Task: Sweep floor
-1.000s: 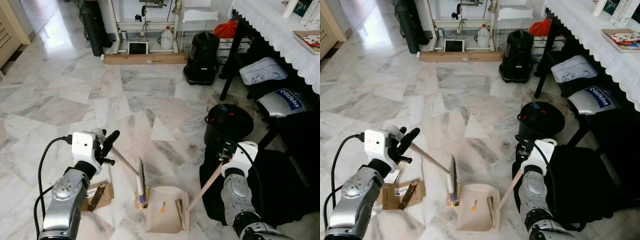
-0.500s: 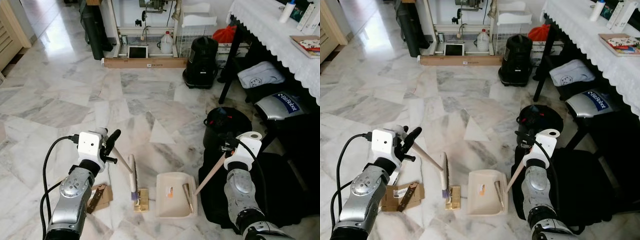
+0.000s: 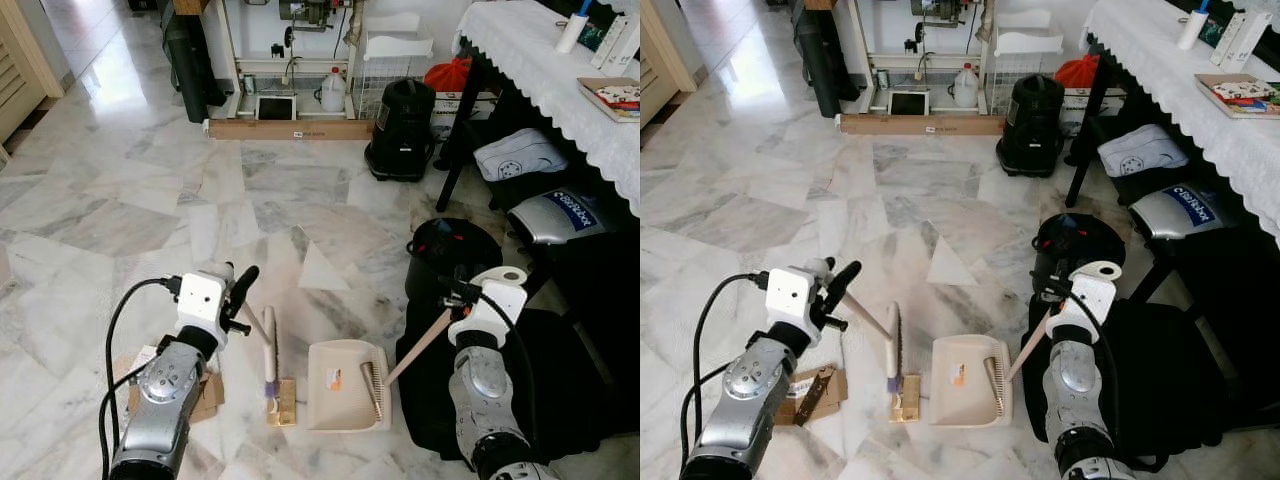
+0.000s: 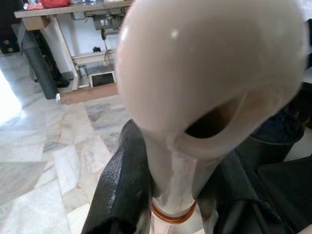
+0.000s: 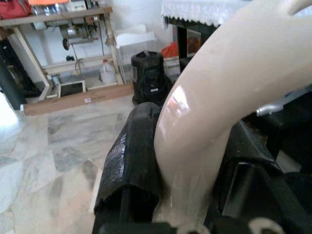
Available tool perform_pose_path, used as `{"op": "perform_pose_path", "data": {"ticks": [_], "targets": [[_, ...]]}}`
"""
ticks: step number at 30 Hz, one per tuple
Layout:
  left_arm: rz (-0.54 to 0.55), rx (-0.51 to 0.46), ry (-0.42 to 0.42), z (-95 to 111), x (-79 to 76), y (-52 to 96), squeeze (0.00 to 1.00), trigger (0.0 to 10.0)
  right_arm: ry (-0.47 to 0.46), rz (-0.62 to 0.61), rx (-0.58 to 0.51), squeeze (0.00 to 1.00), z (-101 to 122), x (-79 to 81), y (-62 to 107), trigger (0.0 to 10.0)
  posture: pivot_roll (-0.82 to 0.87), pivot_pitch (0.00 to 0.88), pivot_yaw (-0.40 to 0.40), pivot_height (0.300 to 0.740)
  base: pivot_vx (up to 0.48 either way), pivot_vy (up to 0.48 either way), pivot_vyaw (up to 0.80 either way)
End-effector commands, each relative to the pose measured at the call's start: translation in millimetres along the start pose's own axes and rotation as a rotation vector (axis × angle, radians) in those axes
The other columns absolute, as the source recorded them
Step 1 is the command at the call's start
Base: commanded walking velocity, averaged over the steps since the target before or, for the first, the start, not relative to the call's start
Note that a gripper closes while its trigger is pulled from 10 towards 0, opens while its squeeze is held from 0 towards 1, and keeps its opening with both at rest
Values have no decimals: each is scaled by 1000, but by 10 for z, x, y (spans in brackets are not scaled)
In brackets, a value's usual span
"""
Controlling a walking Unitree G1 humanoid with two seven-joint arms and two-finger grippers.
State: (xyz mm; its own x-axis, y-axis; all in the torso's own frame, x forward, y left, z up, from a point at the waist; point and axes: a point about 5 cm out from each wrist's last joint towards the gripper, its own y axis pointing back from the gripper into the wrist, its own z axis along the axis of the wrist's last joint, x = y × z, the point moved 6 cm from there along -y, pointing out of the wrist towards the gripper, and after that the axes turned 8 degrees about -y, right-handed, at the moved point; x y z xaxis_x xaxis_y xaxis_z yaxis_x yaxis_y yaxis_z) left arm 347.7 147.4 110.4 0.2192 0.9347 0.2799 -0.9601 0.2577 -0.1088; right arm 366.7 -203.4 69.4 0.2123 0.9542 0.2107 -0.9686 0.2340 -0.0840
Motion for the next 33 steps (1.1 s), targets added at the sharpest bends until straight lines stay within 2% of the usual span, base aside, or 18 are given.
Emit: {"op": "perform_pose_path", "data": {"ticks": [1,5,16,25,33], "targets": [[35,-44,-6,82,60,-13,0,10000,-14,11,-70,0,179,50,-40,10000,-2,0,-44,740,0,0,0],[56,-48,0,74,77,-17,0,10000,-8,30,-94,0,235,80,-2,10000,-6,0,-44,740,0,0,133],[112,-73,-6,122,147,-69,0,10000,-7,39,-119,0,316,105,36,10000,-15,0,-44,740,0,0,800],[137,-86,-34,168,218,-51,0,10000,0,28,-116,0,314,50,109,10000,-15,0,-35,740,0,0,541],[141,-90,-48,186,236,-60,0,10000,1,29,-112,0,338,72,124,10000,-13,0,-29,740,0,0,134]]}}
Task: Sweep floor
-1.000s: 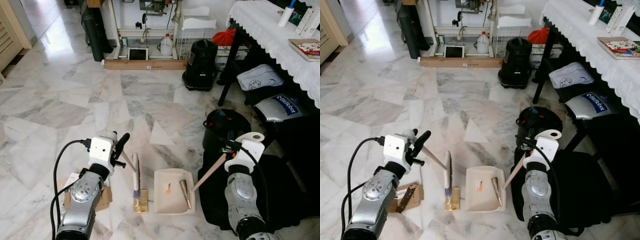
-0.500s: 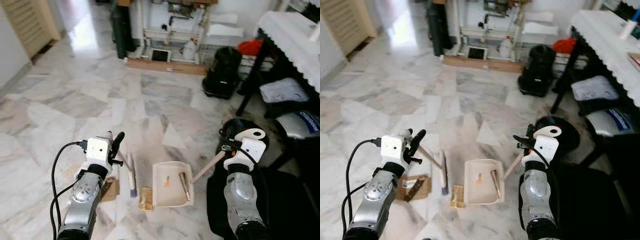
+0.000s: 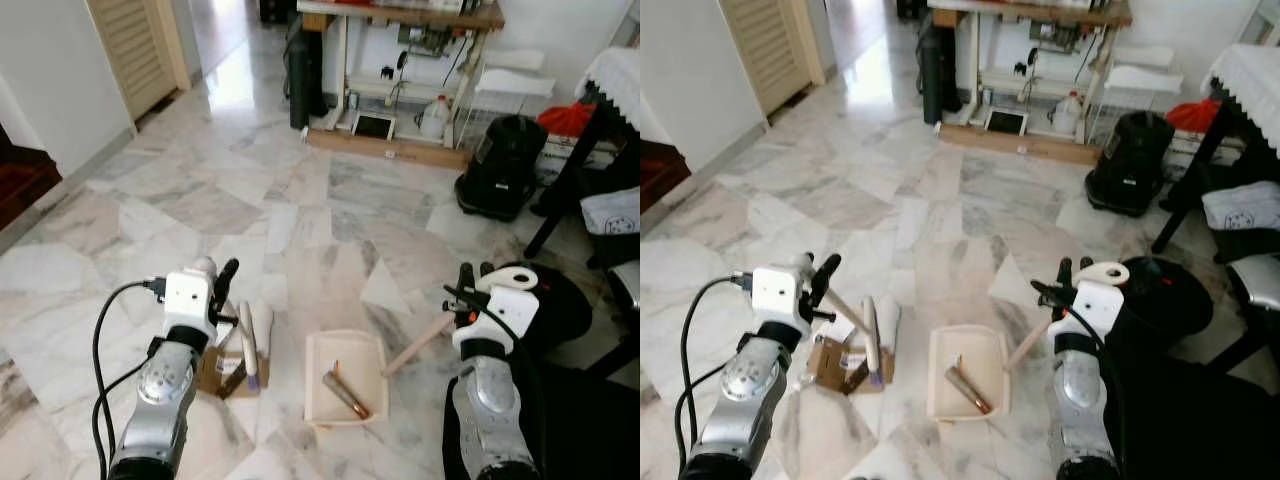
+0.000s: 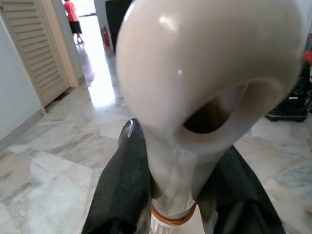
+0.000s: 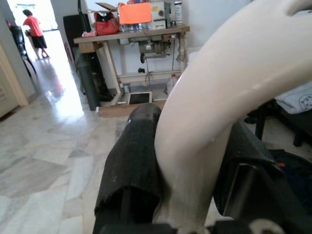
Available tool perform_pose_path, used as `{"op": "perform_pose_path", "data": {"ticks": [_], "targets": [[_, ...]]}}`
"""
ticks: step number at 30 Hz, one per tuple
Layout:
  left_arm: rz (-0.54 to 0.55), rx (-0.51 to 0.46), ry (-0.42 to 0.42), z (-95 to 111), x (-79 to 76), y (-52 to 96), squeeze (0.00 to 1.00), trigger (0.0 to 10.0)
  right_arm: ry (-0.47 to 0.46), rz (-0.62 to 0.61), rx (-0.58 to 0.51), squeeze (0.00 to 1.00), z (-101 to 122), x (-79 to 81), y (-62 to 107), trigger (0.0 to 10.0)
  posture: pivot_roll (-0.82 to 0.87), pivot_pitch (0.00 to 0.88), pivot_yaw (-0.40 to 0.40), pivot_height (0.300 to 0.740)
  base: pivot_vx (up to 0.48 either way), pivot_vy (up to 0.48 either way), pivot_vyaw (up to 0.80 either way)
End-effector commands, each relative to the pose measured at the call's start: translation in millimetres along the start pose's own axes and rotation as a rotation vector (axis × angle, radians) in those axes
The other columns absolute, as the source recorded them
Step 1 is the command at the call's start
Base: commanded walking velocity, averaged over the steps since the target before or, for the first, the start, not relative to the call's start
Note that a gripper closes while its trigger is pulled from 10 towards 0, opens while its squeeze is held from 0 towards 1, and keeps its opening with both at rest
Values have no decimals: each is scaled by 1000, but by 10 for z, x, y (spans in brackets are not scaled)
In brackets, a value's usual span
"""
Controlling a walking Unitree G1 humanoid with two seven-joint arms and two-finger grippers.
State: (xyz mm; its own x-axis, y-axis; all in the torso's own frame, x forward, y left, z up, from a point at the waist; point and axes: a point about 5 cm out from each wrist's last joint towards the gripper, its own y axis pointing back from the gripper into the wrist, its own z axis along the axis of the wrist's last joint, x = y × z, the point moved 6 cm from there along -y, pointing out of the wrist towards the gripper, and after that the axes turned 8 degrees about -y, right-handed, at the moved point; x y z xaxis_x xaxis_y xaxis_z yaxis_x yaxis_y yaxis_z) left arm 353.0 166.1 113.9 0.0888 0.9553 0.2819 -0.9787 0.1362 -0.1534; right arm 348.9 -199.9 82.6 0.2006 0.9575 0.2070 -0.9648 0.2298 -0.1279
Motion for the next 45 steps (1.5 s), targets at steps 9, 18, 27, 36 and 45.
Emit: {"op": "perform_pose_path", "data": {"ticks": [9,18,27,36,45], "targets": [[-1,-90,-27,237,8,-53,0,10000,2,12,-59,0,183,31,-31,10000,-11,0,-27,740,0,0,490],[-6,-87,-22,241,-16,-49,0,10000,-5,11,-54,0,195,36,-37,10000,-10,0,-31,740,0,0,257],[-16,-93,-23,260,-38,-41,0,10000,-8,7,-54,0,206,30,-46,10000,-9,0,-33,740,0,90,0],[-22,-101,-29,286,-46,-38,0,10000,-9,7,-52,0,208,37,-53,10000,-6,0,-31,740,0,273,0],[-26,-107,-34,307,-47,-38,0,10000,-9,9,-49,0,199,49,-55,10000,-2,0,-30,740,0,288,203]]}}
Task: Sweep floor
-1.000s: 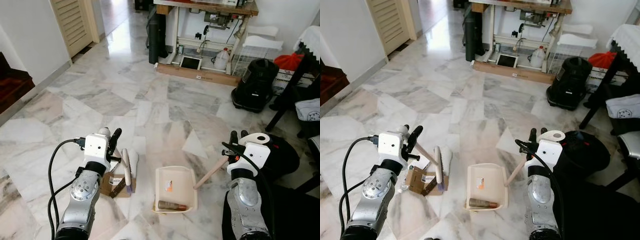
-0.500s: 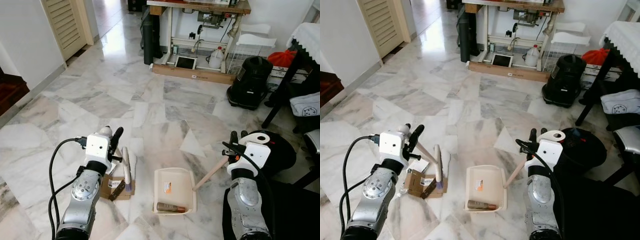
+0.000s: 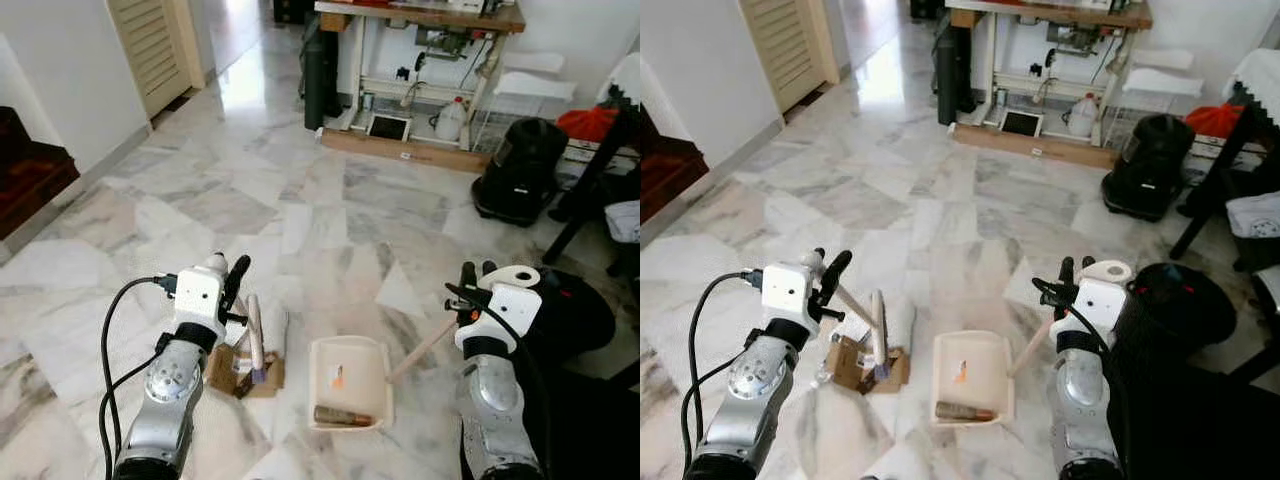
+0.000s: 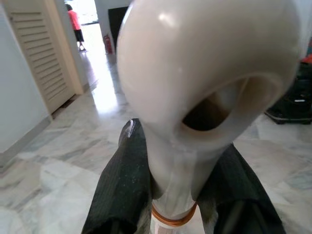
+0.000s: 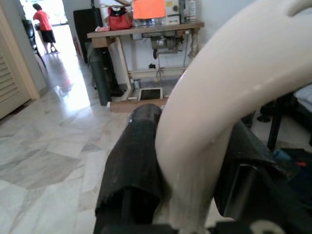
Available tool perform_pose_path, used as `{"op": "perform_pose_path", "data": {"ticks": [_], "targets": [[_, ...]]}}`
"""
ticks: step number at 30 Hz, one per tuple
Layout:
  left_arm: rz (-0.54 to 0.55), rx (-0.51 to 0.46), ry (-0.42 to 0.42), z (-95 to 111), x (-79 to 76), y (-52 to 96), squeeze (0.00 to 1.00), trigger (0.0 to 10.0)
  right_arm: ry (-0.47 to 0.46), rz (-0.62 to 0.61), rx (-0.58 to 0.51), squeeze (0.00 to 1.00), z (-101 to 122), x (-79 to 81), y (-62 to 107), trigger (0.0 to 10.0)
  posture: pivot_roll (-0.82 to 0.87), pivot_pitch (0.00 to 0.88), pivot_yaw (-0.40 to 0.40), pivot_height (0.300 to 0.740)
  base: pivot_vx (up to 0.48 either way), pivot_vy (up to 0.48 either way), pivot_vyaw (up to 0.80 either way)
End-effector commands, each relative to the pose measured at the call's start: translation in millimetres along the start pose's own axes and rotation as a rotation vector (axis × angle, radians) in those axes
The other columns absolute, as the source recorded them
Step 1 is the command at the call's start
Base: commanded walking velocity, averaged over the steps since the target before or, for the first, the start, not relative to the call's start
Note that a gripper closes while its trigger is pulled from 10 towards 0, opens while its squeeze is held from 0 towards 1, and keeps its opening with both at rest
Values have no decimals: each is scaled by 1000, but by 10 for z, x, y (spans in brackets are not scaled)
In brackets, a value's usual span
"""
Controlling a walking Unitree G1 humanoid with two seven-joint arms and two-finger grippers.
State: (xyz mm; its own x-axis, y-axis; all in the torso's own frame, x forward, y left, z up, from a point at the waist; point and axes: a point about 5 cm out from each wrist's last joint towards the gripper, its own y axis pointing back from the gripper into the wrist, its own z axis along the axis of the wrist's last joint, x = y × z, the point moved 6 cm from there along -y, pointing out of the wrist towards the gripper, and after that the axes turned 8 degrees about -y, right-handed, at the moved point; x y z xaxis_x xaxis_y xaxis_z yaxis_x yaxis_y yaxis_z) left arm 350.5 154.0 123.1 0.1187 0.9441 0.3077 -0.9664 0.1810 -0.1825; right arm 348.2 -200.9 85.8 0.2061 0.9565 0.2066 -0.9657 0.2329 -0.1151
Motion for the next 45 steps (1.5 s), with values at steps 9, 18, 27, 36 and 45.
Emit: {"op": "perform_pose_path", "data": {"ticks": [9,18,27,36,45], "targets": [[-3,-124,-92,355,63,-23,0,10000,-16,9,-53,0,144,44,-46,10000,3,0,-28,740,0,318,0],[-18,-154,-154,449,65,-19,0,10000,-19,14,-45,0,121,64,-52,10000,8,0,-28,740,0,318,0],[-20,-145,-155,449,56,-11,0,10000,-18,16,-44,0,118,72,-58,10000,7,0,-27,740,0,319,0],[-13,-136,-152,429,68,-10,0,10000,-20,21,-43,0,115,94,-64,10000,11,0,-25,740,0,320,0],[6,-99,-136,330,103,15,0,10000,-18,26,-44,0,115,109,-60,10000,9,0,-22,740,0,318,235]]}}
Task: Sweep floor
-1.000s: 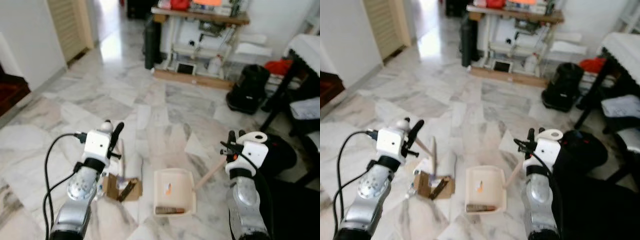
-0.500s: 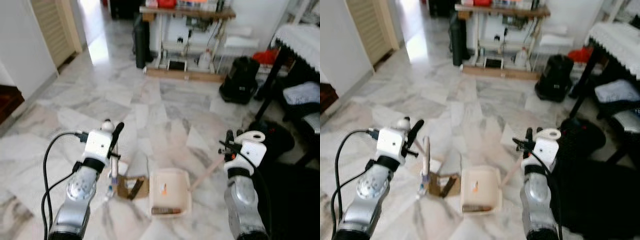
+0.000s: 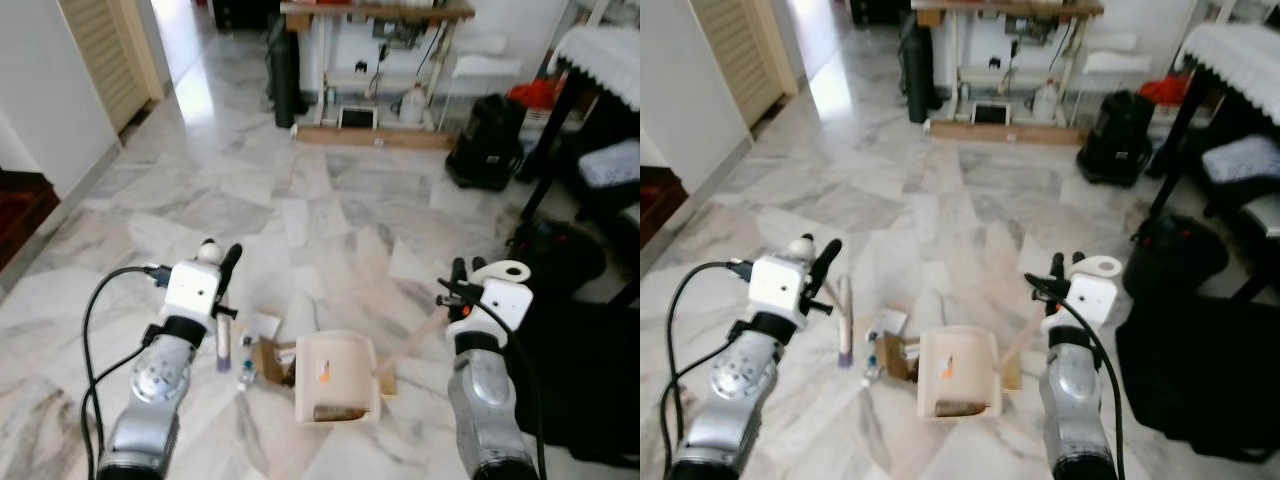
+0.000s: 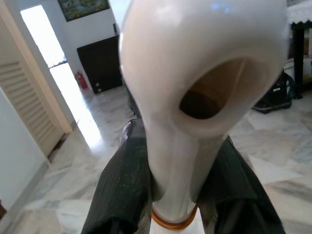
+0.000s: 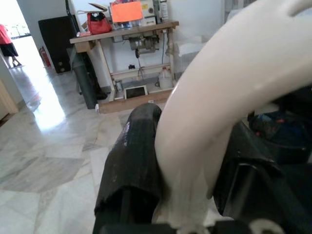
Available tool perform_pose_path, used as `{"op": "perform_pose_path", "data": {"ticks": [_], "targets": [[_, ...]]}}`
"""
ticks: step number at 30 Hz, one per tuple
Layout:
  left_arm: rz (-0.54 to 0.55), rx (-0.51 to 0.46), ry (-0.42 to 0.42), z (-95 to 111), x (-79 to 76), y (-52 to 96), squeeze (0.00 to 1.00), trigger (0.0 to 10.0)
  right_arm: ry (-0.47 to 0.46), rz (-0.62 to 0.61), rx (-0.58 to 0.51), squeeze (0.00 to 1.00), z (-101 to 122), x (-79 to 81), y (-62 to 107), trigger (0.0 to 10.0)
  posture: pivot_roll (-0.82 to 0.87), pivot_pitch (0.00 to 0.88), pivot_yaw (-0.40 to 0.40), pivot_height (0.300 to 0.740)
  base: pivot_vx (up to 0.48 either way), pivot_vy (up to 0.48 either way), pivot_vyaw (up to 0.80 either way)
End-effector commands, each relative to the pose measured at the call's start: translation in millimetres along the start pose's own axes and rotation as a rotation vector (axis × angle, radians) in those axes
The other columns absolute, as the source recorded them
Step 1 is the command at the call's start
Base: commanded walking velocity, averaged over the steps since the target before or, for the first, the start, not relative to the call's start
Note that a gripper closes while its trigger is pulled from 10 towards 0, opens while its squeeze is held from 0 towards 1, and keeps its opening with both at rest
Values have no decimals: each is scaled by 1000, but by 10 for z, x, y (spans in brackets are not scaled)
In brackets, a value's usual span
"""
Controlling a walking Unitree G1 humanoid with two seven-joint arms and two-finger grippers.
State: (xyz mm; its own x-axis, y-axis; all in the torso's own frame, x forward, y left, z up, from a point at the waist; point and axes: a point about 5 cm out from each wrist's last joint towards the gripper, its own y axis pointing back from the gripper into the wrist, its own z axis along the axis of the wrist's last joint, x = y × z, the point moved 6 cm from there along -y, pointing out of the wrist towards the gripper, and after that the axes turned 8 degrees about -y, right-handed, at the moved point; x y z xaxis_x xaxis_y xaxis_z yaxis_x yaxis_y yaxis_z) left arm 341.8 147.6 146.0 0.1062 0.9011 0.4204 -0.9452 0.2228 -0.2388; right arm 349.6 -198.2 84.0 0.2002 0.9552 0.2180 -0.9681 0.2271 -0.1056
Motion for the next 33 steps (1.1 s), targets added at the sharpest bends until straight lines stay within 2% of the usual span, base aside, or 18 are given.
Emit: {"op": "perform_pose_path", "data": {"ticks": [1,12,19,29,33], "targets": [[30,-24,-15,59,118,-17,0,10000,-6,22,-54,0,140,86,-54,10000,9,0,-22,740,0,319,581],[26,27,-12,-93,112,44,0,10000,-7,19,-52,0,130,83,-55,10000,8,0,-19,740,0,320,129],[20,42,-7,-141,98,56,0,10000,-16,8,-48,0,121,59,-62,10000,7,0,-17,740,0,319,558],[17,54,-1,-164,78,61,0,10000,-47,0,-33,0,87,51,-62,10000,12,6,-16,740,0,0,117],[12,61,1,-181,68,69,0,10000,-87,-15,-15,0,49,33,-64,10000,15,5,-14,740,0,0,0]]}}
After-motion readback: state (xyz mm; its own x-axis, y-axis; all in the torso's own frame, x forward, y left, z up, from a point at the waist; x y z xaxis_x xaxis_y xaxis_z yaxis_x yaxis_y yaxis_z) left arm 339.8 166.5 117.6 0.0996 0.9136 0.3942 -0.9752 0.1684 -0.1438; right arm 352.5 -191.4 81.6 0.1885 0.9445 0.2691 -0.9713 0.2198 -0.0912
